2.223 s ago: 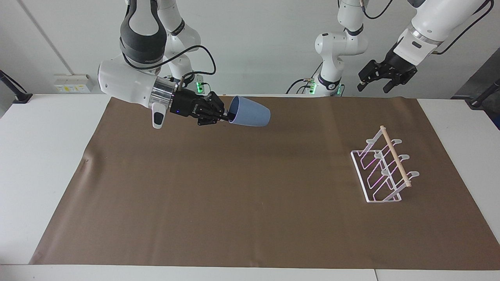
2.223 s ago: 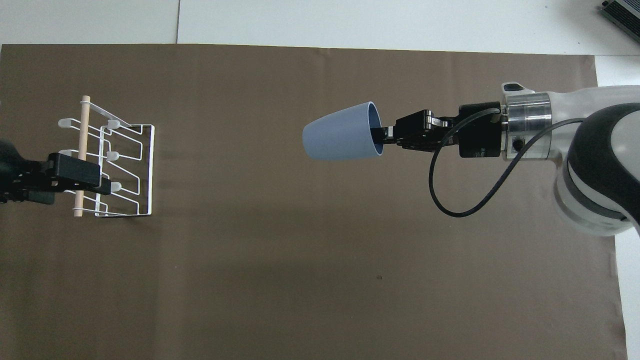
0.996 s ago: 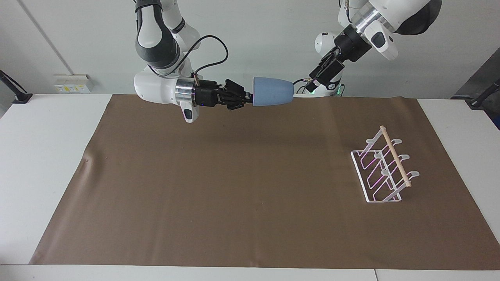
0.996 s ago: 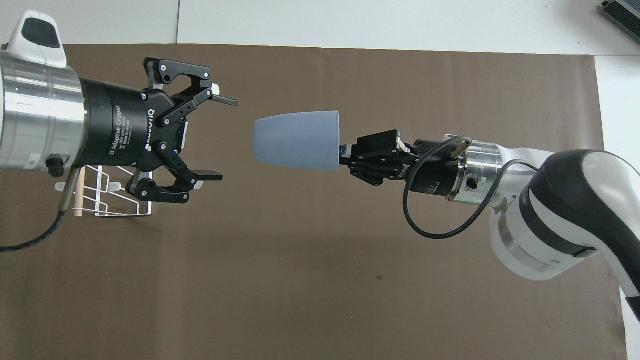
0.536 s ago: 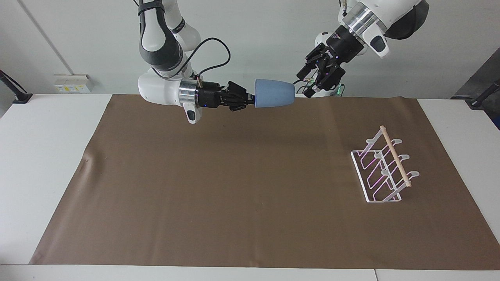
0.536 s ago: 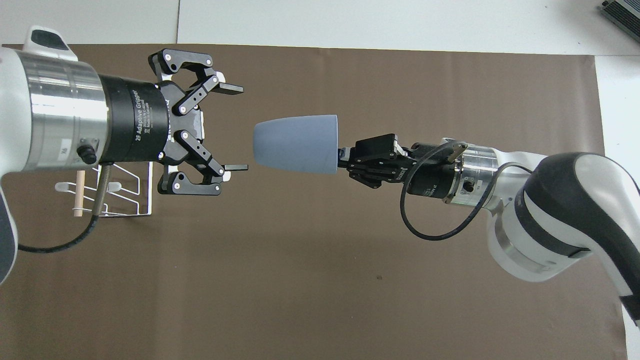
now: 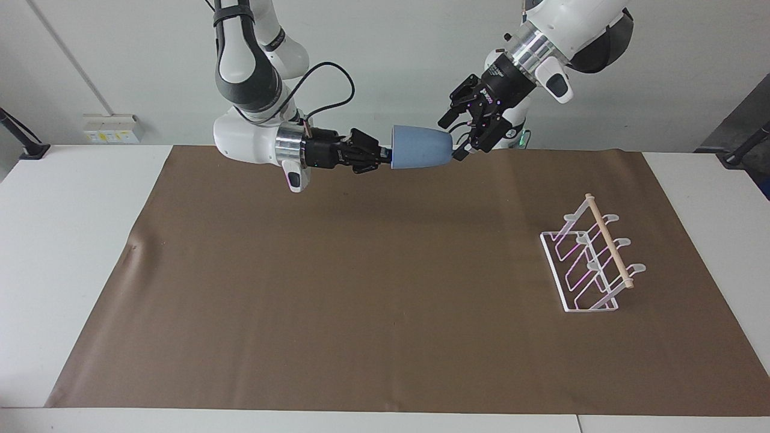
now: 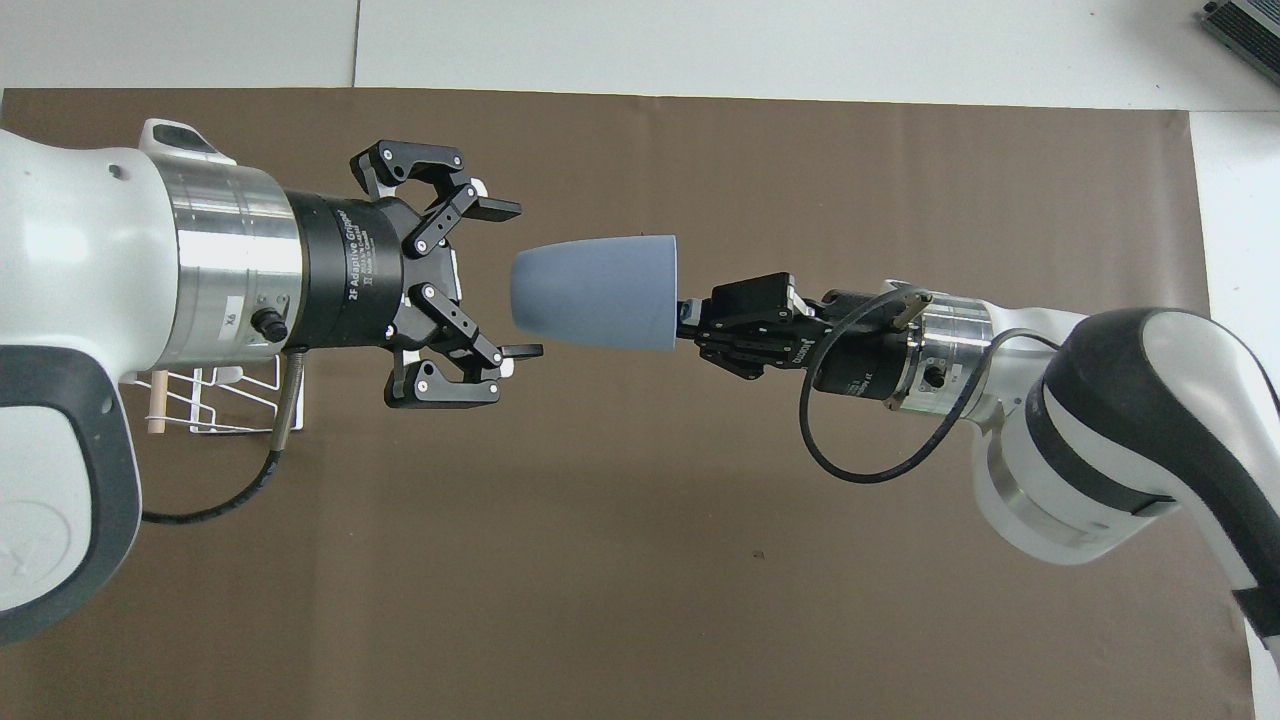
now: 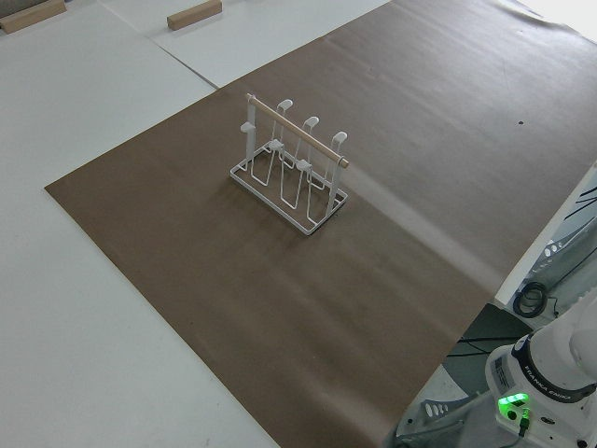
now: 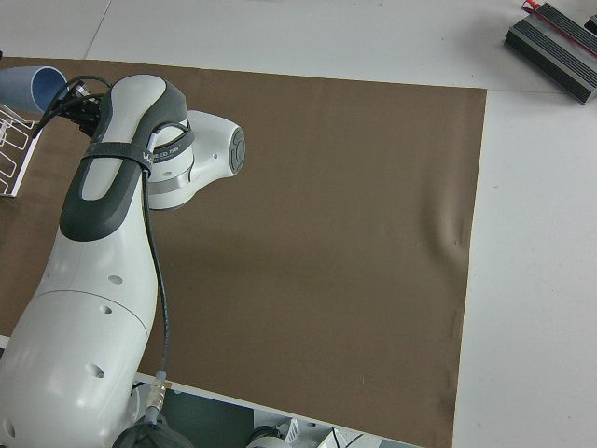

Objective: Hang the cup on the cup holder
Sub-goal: 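Bring the left gripper open around the cup base held by the right gripper, then close the left gripper on the cup while the right gripper releases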

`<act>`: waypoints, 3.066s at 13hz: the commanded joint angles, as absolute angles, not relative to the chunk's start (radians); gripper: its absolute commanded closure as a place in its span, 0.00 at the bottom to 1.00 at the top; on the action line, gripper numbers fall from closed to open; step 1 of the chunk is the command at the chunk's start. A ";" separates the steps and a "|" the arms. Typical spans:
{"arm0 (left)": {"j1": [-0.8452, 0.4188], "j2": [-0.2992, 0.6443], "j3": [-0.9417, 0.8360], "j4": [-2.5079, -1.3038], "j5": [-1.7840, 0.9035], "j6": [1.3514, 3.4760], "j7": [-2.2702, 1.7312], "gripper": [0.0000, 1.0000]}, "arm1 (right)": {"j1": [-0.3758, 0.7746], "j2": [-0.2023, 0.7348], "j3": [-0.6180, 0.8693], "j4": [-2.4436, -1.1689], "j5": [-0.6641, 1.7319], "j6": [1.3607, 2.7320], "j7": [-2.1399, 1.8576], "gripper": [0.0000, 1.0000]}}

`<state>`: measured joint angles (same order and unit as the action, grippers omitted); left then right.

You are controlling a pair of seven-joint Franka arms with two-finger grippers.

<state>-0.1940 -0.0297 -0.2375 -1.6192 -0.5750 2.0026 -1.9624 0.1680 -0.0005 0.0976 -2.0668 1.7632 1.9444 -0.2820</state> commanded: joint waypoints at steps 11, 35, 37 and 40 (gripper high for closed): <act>-0.264 -0.051 -0.232 -1.698 -0.581 2.109 -1.997 0.00 | 0.164 -0.020 0.100 -2.089 1.781 1.959 -0.319 1.00; -0.255 -0.049 -0.233 -1.704 -0.558 2.152 -2.039 1.00 | 0.146 -0.015 0.097 -2.085 1.743 1.973 -0.296 0.35; -0.253 -0.049 -0.233 -1.707 -0.557 2.152 -2.037 1.00 | 0.105 -0.014 0.098 -2.079 1.622 1.970 -0.296 0.23; -0.249 -0.049 -0.230 -1.710 -0.511 2.152 -2.026 1.00 | 0.043 -0.017 0.097 -2.074 1.530 1.971 -0.296 0.00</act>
